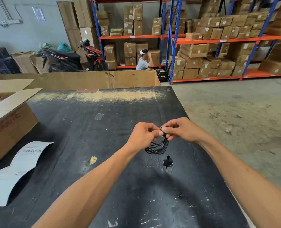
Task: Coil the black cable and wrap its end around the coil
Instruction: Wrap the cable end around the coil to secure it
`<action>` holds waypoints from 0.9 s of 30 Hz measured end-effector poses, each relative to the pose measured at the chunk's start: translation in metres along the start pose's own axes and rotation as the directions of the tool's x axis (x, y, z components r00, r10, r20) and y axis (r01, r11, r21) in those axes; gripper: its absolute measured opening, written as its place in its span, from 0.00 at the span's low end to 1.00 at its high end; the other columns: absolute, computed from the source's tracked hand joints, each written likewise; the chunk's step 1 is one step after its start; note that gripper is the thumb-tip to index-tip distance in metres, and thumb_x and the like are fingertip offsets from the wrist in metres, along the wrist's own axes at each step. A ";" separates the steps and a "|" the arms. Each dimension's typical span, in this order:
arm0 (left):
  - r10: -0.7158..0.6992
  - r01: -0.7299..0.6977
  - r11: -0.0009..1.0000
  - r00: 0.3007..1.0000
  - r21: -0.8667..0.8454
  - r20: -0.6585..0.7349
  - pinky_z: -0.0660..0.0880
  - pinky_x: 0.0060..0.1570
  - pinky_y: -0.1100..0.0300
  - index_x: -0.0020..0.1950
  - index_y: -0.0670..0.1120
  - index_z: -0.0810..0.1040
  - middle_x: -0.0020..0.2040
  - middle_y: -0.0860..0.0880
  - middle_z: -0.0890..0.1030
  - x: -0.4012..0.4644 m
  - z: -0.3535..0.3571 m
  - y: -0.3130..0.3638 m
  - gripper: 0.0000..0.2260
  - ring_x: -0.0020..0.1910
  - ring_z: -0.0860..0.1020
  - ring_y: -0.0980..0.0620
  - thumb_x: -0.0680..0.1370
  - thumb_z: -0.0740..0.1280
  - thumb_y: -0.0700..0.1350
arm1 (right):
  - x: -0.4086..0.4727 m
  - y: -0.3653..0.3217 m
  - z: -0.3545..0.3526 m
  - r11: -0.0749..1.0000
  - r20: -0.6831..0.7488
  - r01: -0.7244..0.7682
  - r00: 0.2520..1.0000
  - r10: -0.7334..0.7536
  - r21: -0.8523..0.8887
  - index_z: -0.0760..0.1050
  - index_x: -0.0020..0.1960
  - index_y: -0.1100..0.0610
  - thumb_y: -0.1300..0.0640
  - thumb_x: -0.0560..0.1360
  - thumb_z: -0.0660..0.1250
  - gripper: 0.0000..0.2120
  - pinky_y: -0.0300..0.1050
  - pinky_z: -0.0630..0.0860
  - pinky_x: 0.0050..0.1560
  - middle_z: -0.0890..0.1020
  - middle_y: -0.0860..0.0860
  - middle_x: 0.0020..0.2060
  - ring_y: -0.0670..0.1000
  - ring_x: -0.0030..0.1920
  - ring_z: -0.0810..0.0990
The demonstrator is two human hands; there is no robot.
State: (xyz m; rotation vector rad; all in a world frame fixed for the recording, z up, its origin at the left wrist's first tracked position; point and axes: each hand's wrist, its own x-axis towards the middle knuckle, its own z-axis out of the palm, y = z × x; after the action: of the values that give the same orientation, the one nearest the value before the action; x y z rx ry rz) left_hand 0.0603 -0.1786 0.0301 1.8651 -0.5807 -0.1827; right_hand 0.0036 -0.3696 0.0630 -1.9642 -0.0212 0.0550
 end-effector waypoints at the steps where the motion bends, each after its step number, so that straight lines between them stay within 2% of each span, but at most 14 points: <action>1: 0.001 -0.001 1.000 1.000 -0.014 0.015 0.77 0.38 0.64 0.42 0.46 0.85 0.35 0.48 0.85 0.000 0.000 -0.001 0.04 0.30 0.79 0.57 0.71 0.76 0.46 | -0.001 -0.001 -0.003 0.999 0.014 -0.005 1.000 0.006 -0.054 0.86 0.50 0.58 0.59 0.79 0.73 0.04 0.36 0.80 0.36 0.86 0.55 0.35 0.46 0.33 0.83; 4: -0.053 0.059 0.990 0.997 -0.124 0.053 0.77 0.40 0.63 0.51 0.45 0.83 0.37 0.49 0.85 0.000 0.005 -0.002 0.12 0.32 0.81 0.56 0.70 0.77 0.47 | 0.003 0.001 -0.001 0.920 -0.113 -0.013 0.993 -0.034 -0.393 0.85 0.45 0.49 0.54 0.78 0.73 0.04 0.30 0.70 0.31 0.83 0.45 0.29 0.39 0.28 0.78; 6: -0.094 0.116 0.965 0.990 -0.237 0.103 0.77 0.44 0.62 0.60 0.45 0.77 0.42 0.49 0.84 -0.001 0.006 -0.002 0.21 0.38 0.82 0.56 0.70 0.77 0.47 | 0.004 0.003 0.006 0.870 -0.211 -0.028 0.974 -0.088 -0.493 0.85 0.48 0.50 0.53 0.80 0.71 0.05 0.32 0.68 0.35 0.82 0.42 0.34 0.38 0.36 0.79; 7: -0.102 0.133 0.958 0.986 -0.255 0.131 0.77 0.46 0.62 0.63 0.46 0.76 0.44 0.50 0.84 -0.001 0.004 -0.003 0.23 0.42 0.82 0.56 0.71 0.77 0.46 | 0.005 0.005 0.009 0.866 -0.251 -0.046 0.964 -0.093 -0.498 0.85 0.51 0.53 0.53 0.81 0.69 0.06 0.37 0.69 0.39 0.82 0.44 0.38 0.43 0.41 0.79; 9: -0.099 0.145 0.945 0.981 -0.293 0.168 0.76 0.49 0.62 0.61 0.44 0.78 0.46 0.52 0.83 -0.004 0.001 -0.005 0.18 0.45 0.81 0.56 0.73 0.75 0.43 | 0.005 0.009 0.009 0.884 -0.331 -0.083 0.940 -0.085 -0.461 0.83 0.55 0.55 0.54 0.82 0.66 0.09 0.42 0.69 0.46 0.83 0.48 0.44 0.51 0.47 0.79; 11: -0.100 0.159 0.879 0.983 -0.450 0.151 0.76 0.49 0.57 0.60 0.39 0.78 0.44 0.47 0.81 -0.006 -0.002 -0.006 0.13 0.44 0.81 0.51 0.76 0.71 0.40 | 0.005 0.010 0.007 0.902 -0.380 -0.096 0.921 -0.079 -0.420 0.83 0.56 0.55 0.53 0.83 0.66 0.09 0.43 0.69 0.47 0.83 0.49 0.44 0.52 0.48 0.79; 13: -0.102 0.135 0.824 0.991 -0.550 0.090 0.77 0.49 0.52 0.58 0.38 0.79 0.41 0.44 0.80 -0.006 -0.004 -0.002 0.09 0.40 0.80 0.49 0.78 0.68 0.37 | 0.005 0.010 0.003 0.918 -0.362 -0.101 0.931 -0.049 -0.383 0.82 0.55 0.53 0.51 0.82 0.66 0.08 0.44 0.71 0.46 0.83 0.48 0.44 0.51 0.46 0.80; 14: -0.103 0.117 0.835 0.993 -0.537 0.056 0.78 0.47 0.53 0.58 0.38 0.80 0.39 0.45 0.79 -0.006 -0.006 0.000 0.09 0.37 0.79 0.50 0.78 0.67 0.35 | 0.005 0.009 0.000 0.929 -0.326 -0.094 0.945 -0.030 -0.359 0.82 0.54 0.52 0.50 0.82 0.67 0.08 0.44 0.73 0.46 0.84 0.47 0.44 0.50 0.45 0.80; 17: -0.090 0.084 0.967 0.996 -0.242 -0.014 0.76 0.39 0.62 0.61 0.41 0.80 0.37 0.49 0.79 -0.002 -0.011 0.007 0.12 0.33 0.75 0.54 0.79 0.66 0.36 | 0.002 0.004 -0.006 0.977 -0.208 -0.056 0.978 0.013 -0.204 0.81 0.54 0.45 0.44 0.78 0.69 0.08 0.43 0.79 0.48 0.85 0.45 0.47 0.45 0.45 0.83; 20: -0.059 0.059 0.998 0.998 -0.018 0.032 0.73 0.43 0.60 0.65 0.45 0.79 0.41 0.48 0.79 0.002 -0.013 0.016 0.14 0.36 0.73 0.53 0.79 0.66 0.40 | -0.003 0.003 -0.007 0.977 -0.065 -0.012 0.998 -0.002 -0.215 0.83 0.57 0.43 0.36 0.72 0.72 0.17 0.40 0.80 0.42 0.88 0.45 0.45 0.41 0.43 0.85; 22: -0.054 0.057 0.997 0.996 -0.044 0.067 0.74 0.48 0.60 0.68 0.44 0.76 0.48 0.47 0.81 0.003 -0.010 0.021 0.17 0.41 0.75 0.53 0.79 0.67 0.40 | -0.005 0.005 -0.002 0.972 -0.066 0.016 0.997 -0.032 -0.233 0.86 0.51 0.46 0.42 0.75 0.72 0.11 0.46 0.82 0.43 0.89 0.48 0.42 0.48 0.40 0.85; 24: -0.102 0.114 0.977 0.992 -0.179 0.072 0.76 0.57 0.57 0.70 0.43 0.72 0.56 0.46 0.80 0.003 -0.007 0.020 0.21 0.51 0.78 0.52 0.77 0.69 0.39 | -0.006 0.009 0.000 0.988 -0.156 0.030 0.986 -0.054 -0.148 0.86 0.45 0.50 0.51 0.78 0.72 0.07 0.48 0.84 0.43 0.88 0.50 0.38 0.50 0.39 0.85; 25: -0.125 0.140 0.961 0.989 -0.239 0.077 0.76 0.58 0.54 0.69 0.41 0.72 0.55 0.46 0.80 0.002 -0.007 0.018 0.21 0.52 0.79 0.51 0.76 0.70 0.38 | -0.006 0.010 0.001 0.995 -0.209 0.021 0.977 -0.040 -0.093 0.86 0.43 0.51 0.54 0.79 0.72 0.07 0.48 0.85 0.44 0.87 0.50 0.38 0.52 0.41 0.87; 27: -0.147 0.165 0.937 0.986 -0.309 0.080 0.78 0.53 0.52 0.66 0.38 0.73 0.48 0.45 0.81 -0.001 -0.004 0.013 0.18 0.46 0.80 0.50 0.76 0.68 0.34 | -0.009 0.012 0.000 1.000 -0.241 -0.028 0.970 0.025 -0.009 0.84 0.44 0.53 0.57 0.79 0.72 0.05 0.53 0.87 0.46 0.86 0.51 0.39 0.53 0.42 0.87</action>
State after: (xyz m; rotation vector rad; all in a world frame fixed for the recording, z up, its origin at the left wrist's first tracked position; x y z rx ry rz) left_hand 0.0575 -0.1780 0.0437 1.5969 -0.4127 -0.4108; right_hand -0.0054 -0.3743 0.0517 -1.9717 0.1643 -0.1675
